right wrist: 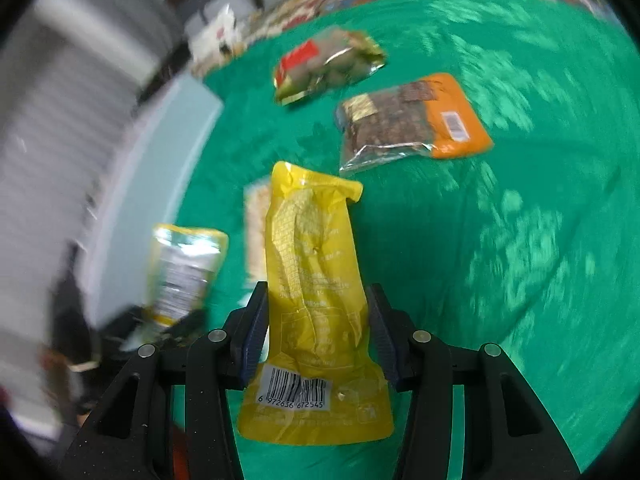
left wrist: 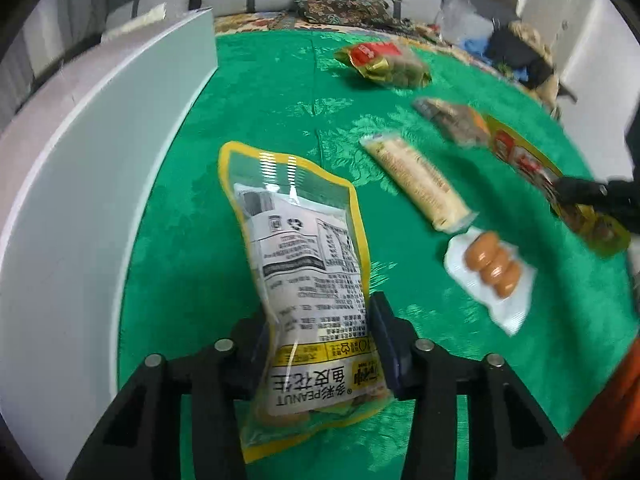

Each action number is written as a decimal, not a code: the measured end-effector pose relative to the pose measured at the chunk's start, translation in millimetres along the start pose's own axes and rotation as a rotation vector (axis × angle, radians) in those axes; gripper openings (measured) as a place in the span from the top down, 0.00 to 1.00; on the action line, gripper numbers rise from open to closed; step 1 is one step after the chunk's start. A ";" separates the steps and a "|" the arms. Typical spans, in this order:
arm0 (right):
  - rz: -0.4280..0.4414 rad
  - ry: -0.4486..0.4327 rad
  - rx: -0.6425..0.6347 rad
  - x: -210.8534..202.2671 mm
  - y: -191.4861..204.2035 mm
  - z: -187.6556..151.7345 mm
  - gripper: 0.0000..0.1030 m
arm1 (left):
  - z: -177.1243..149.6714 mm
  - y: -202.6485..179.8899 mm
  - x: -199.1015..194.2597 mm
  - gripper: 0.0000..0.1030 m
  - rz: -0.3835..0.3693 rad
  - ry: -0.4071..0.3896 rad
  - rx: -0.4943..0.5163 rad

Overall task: Organize snacks
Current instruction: 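Lift the peanut pouch with the left tool while the right grasps a yellow pouch, then carry both pouches into the white box and open both tools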

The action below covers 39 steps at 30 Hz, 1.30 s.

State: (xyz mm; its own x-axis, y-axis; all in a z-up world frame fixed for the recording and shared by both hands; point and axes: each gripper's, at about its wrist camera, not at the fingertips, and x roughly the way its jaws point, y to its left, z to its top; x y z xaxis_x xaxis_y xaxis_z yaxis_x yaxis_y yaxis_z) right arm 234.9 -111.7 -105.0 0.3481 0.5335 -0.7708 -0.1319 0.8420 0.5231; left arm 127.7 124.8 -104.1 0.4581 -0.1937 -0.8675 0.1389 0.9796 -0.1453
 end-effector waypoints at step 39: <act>0.128 -0.171 -0.345 53.5 266.5 33.6 0.35 | -10.0 215.2 -137.9 0.15 0.175 -0.268 -0.410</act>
State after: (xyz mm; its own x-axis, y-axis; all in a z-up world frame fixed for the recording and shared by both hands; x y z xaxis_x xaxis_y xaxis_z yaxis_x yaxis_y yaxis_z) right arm 249.5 138.4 5.4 0.4543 0.6389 -0.6209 -0.4774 0.7630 0.4359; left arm 85.6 362.8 -20.6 0.6601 0.0201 -0.7509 -0.2903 0.9288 -0.2304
